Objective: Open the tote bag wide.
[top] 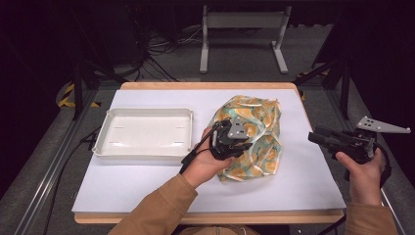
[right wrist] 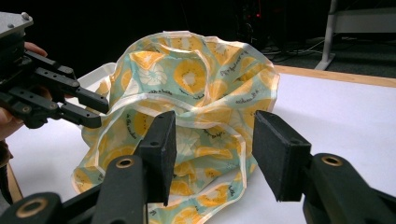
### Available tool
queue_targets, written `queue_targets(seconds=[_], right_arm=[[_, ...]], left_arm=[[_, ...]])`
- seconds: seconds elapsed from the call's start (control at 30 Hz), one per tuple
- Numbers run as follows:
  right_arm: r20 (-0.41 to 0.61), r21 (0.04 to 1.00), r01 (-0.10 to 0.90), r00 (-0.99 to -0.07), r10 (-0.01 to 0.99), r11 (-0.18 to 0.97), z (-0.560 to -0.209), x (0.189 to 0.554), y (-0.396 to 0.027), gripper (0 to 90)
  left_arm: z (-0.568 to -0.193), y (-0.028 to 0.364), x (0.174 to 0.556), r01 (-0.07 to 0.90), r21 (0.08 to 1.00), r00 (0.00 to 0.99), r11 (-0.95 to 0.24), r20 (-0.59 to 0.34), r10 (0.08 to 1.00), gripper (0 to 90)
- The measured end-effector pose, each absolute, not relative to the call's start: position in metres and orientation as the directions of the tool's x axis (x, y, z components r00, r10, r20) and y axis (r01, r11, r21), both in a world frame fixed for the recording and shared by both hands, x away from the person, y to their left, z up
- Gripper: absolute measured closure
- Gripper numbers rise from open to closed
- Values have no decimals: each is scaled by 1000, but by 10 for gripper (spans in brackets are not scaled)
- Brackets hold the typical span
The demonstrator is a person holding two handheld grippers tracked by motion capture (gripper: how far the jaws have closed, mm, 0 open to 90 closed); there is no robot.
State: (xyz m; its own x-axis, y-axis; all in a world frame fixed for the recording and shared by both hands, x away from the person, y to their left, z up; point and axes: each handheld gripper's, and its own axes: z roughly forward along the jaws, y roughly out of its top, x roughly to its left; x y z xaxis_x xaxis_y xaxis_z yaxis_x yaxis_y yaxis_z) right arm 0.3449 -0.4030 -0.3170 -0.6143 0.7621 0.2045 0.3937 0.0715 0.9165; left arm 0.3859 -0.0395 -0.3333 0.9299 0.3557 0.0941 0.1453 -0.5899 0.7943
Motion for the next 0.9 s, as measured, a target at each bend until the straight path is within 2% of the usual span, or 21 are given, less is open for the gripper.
queue_targets(seconds=[0.07, 0.13, 0.37, 0.9], right_arm=[[205, 916, 395, -615, 761, 72, -317, 345, -403, 505], [204, 916, 394, -615, 761, 73, -318, 345, -402, 505], [201, 913, 398, -624, 756, 86, -319, 346, -399, 511], [194, 892, 429, -650, 735, 143, -327, 353, -379, 516]], left_arm=[[-332, -37, 387, 155, 806, 936, -572, 66, 345, 849], [-330, -36, 388, 163, 811, 937, -562, 50, 345, 887], [-321, -30, 389, 182, 847, 937, -499, 4, 349, 894], [-288, -17, 394, 176, 894, 935, -412, -21, 354, 894]])
